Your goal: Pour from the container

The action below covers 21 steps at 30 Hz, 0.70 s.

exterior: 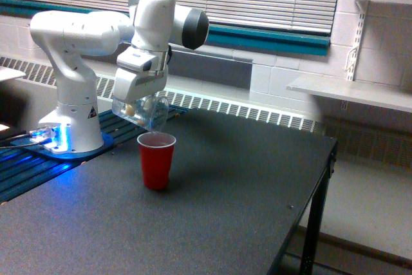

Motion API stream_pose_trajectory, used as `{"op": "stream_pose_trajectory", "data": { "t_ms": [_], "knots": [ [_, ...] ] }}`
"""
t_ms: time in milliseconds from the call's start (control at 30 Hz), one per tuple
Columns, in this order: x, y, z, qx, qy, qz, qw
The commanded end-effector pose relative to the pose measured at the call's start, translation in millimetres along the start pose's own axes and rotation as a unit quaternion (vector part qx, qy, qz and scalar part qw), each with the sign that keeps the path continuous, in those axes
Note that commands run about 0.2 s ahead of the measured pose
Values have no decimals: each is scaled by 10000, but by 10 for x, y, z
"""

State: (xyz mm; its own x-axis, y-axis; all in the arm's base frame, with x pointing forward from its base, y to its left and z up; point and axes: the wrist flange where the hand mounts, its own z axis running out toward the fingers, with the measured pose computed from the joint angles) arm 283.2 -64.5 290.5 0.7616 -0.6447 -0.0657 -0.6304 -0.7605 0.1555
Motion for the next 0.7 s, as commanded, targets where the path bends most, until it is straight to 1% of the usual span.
{"op": "stream_pose_trajectory", "data": {
  "t_ms": [33,133,200,300,333,400,433,467,533,567,633,667,700],
  "knots": [
    [-11,8,12,-57,20,-4,10000],
    [28,20,-57,0,115,58,9999],
    [51,32,-78,8,124,71,9999],
    [40,51,-7,-84,45,24,10000],
    [37,52,-3,-77,68,27,9999],
    [76,53,-81,4,175,94,9998],
    [95,57,-108,13,183,110,9998],
    [94,65,-86,-25,131,90,9999],
    [39,75,17,-120,18,2,9999],
    [27,75,27,-107,47,14,9999],
    [66,81,-33,-29,136,102,9999],
    [72,91,-25,-54,102,96,9999],
    [53,101,22,-121,44,44,9999]
  ]
}}
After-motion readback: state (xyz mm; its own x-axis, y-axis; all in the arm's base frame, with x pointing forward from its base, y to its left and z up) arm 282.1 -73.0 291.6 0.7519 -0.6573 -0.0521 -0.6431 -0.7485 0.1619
